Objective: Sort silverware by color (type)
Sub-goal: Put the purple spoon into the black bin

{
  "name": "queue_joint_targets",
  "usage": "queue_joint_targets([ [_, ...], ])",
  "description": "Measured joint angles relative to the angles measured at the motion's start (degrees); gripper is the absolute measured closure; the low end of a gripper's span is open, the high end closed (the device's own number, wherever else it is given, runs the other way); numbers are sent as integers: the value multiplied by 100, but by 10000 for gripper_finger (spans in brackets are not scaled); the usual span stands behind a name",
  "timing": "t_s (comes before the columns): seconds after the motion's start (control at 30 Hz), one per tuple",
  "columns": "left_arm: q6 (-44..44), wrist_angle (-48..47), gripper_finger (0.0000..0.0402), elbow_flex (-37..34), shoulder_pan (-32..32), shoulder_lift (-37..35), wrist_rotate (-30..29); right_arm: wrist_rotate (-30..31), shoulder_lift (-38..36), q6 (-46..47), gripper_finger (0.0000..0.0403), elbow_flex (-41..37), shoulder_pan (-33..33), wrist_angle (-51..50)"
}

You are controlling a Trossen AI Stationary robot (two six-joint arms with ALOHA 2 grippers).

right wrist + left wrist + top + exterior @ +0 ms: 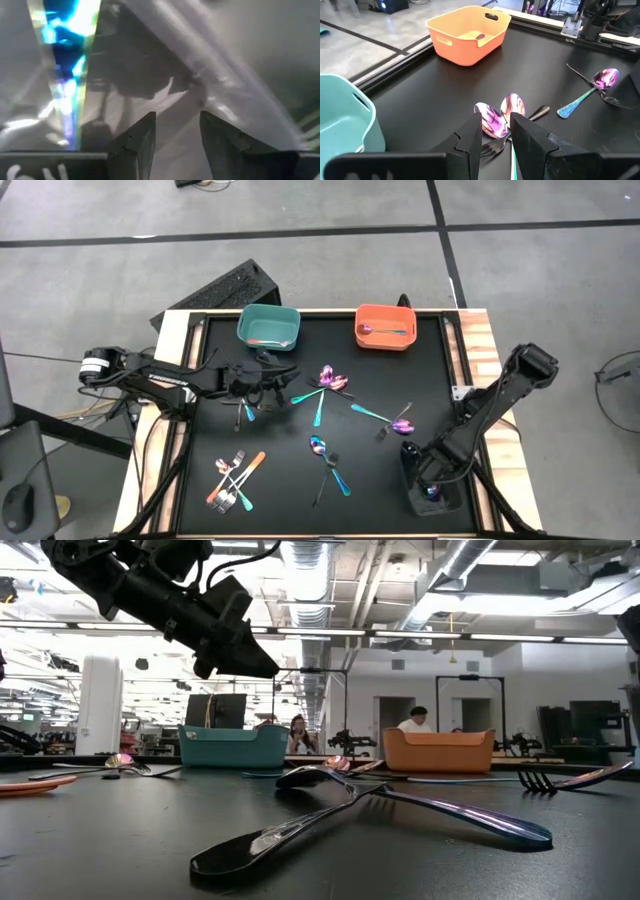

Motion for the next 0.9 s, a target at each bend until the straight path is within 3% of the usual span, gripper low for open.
queue_joint_targets([
  [0.17,-16,-22,313,0,-80,0,5,47,-222,-66,233,162,86,5],
  [0.4,-16,-117,313,0,-82,0,-22,599,-415,-258,233,331,291,532],
  [0.9,-16,-151,313,0,-83,-2,-67,610,156,-214,233,331,297,1001],
])
